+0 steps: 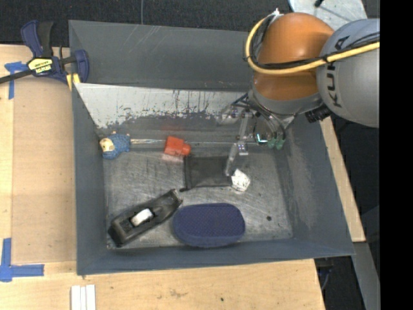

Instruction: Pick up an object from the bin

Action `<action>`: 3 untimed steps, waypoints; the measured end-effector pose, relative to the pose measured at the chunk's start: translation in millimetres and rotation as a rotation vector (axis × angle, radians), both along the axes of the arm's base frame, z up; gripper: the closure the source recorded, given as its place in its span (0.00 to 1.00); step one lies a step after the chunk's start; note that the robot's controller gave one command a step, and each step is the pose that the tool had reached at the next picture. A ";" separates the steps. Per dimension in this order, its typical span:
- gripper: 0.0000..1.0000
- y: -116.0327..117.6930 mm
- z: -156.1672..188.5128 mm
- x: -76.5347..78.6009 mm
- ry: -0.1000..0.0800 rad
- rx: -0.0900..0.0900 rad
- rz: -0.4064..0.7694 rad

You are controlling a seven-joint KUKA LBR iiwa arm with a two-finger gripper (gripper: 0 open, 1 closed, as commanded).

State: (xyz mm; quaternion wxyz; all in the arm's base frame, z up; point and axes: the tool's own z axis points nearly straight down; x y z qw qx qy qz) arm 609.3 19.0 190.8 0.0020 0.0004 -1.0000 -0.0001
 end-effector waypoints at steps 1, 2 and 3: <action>0.00 29.6 -120.7 -5.8 -0.015 0.002 -0.086; 0.00 18.6 -89.2 -8.4 -0.012 0.000 -0.212; 0.00 21.4 -90.4 -17.0 -0.004 -0.001 -0.334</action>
Offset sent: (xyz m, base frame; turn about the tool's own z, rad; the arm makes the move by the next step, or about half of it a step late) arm -0.0082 0.0293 -0.1208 0.0851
